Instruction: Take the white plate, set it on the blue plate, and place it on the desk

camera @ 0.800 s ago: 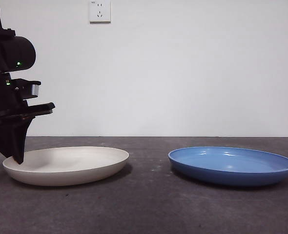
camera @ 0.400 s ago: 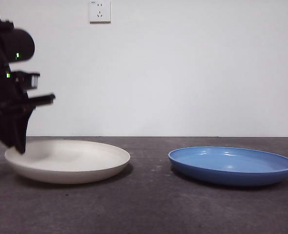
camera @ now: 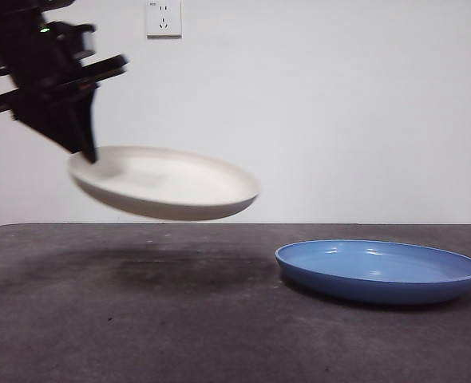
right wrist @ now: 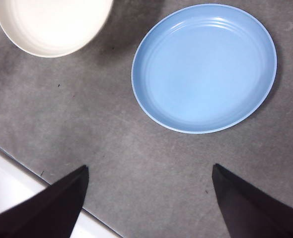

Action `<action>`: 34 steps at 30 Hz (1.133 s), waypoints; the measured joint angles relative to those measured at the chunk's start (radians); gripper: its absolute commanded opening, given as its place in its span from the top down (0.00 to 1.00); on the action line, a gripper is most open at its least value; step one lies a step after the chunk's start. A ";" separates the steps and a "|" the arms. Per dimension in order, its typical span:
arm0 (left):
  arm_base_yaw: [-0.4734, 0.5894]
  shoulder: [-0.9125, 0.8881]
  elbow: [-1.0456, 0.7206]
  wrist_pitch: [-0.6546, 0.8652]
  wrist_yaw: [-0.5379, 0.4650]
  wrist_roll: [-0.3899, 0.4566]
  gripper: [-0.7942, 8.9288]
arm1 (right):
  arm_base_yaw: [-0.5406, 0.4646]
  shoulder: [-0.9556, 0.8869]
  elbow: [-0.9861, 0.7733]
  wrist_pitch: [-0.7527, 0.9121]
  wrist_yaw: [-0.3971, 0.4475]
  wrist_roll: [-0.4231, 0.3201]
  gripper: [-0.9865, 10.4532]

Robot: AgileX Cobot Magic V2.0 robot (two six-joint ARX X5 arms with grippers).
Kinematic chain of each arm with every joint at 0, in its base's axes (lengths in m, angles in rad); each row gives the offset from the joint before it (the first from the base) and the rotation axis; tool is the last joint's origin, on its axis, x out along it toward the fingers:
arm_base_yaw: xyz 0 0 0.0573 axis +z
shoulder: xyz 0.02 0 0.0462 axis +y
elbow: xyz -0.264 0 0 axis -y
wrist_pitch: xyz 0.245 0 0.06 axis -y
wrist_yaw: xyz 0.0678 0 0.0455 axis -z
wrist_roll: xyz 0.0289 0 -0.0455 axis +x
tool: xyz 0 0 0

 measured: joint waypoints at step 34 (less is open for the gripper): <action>-0.371 0.603 0.504 0.036 0.011 -0.130 0.90 | 0.000 -0.138 0.000 0.003 0.007 0.064 0.57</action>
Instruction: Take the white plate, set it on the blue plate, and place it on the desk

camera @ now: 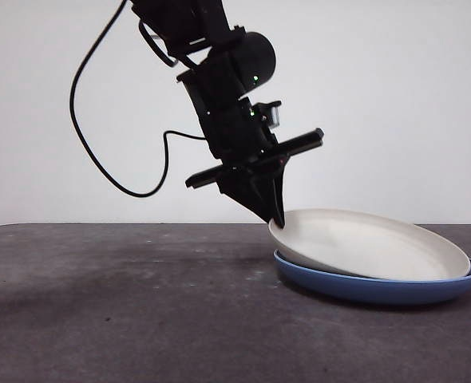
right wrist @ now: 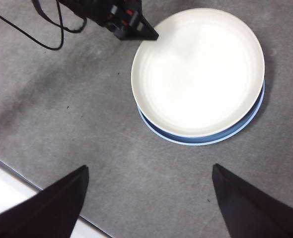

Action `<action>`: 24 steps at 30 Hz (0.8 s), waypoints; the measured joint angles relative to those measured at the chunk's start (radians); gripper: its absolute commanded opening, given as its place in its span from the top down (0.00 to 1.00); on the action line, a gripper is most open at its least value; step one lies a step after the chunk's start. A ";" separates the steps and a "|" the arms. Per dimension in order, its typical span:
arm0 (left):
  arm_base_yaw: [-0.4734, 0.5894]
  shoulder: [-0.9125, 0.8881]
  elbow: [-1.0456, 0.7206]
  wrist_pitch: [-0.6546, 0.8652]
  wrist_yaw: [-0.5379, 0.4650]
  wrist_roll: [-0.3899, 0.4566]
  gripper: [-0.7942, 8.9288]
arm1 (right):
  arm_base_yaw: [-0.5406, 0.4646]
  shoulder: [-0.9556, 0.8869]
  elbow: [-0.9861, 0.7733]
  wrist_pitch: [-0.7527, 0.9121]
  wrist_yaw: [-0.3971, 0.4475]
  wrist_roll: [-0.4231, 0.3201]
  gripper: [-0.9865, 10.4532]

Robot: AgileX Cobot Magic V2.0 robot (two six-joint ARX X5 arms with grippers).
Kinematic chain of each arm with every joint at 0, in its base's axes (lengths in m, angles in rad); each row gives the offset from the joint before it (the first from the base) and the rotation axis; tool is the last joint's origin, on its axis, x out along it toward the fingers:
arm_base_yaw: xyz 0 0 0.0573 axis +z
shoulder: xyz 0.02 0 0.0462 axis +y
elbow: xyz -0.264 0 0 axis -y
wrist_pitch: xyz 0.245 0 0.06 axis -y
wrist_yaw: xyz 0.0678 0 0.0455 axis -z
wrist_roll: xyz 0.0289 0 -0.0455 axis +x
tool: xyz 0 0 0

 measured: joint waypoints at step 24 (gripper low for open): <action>-0.028 0.017 0.185 -0.217 0.003 0.039 0.53 | 0.000 0.000 0.000 0.000 0.000 0.000 0.57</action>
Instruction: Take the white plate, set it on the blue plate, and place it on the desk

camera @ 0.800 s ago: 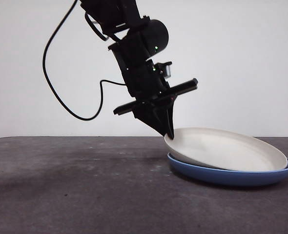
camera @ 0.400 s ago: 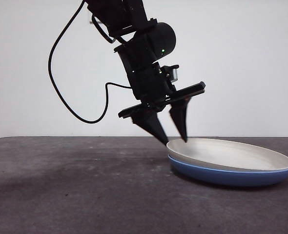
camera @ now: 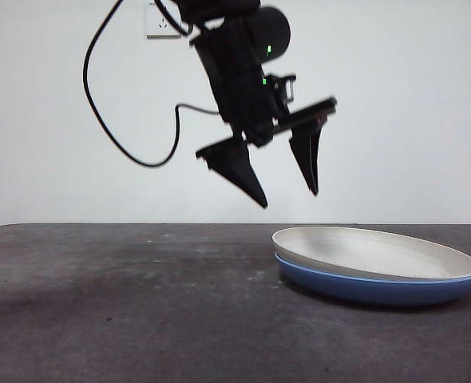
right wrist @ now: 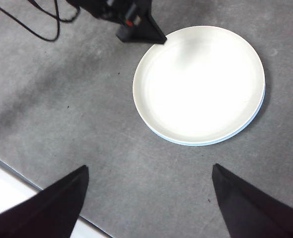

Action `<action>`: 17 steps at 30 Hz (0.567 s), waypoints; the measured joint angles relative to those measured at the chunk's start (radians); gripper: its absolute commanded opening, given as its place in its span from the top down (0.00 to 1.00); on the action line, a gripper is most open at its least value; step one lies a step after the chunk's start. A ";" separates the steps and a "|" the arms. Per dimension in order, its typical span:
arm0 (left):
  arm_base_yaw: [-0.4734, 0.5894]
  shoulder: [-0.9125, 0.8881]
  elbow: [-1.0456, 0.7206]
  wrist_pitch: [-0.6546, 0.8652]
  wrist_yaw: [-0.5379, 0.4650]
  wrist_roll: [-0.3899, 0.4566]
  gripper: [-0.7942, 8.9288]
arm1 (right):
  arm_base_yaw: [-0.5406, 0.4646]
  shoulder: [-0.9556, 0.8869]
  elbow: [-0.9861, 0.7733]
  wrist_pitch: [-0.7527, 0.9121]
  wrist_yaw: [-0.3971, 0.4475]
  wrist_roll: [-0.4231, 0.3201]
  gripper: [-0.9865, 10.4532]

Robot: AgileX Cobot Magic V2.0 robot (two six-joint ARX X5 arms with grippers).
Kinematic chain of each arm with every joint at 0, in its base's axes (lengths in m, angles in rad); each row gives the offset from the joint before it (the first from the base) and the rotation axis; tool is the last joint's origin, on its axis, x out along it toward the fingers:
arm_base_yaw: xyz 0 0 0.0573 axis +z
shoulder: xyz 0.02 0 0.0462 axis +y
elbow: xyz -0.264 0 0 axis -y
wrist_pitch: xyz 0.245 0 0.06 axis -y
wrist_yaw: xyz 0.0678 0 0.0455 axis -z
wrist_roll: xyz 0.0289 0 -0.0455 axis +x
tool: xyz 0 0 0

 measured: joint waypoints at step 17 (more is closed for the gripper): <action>0.132 -0.339 0.089 -0.139 -0.007 0.072 0.53 | 0.000 0.000 0.000 0.000 0.032 0.000 0.57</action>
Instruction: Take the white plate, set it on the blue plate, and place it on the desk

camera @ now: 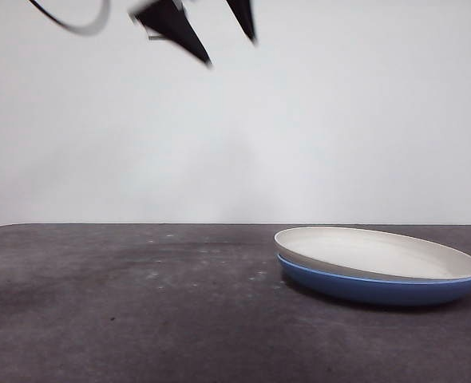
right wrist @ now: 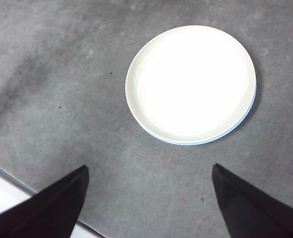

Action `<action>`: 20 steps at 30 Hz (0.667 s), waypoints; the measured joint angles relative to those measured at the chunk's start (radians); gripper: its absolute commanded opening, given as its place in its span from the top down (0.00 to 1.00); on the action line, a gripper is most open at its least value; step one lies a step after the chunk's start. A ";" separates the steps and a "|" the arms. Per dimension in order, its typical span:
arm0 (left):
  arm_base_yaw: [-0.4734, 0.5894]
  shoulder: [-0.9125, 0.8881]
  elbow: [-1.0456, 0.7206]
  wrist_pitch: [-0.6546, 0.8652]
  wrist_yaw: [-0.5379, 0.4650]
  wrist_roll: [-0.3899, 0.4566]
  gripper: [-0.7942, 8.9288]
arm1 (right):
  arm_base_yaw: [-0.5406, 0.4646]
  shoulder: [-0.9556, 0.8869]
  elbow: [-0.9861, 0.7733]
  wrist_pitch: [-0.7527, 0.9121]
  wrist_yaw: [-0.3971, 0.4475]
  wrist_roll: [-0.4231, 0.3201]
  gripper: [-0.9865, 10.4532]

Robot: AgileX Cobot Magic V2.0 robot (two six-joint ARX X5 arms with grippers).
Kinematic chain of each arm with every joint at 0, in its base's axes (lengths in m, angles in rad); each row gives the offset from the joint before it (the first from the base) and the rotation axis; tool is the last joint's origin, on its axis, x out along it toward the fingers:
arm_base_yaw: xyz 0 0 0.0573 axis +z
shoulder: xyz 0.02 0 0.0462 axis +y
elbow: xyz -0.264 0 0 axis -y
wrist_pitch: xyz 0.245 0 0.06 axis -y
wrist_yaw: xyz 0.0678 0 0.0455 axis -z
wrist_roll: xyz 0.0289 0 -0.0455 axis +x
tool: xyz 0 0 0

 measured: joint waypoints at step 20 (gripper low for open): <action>0.148 -0.902 -0.906 0.010 0.434 0.105 0.54 | 0.000 0.000 0.000 0.000 0.000 0.000 0.57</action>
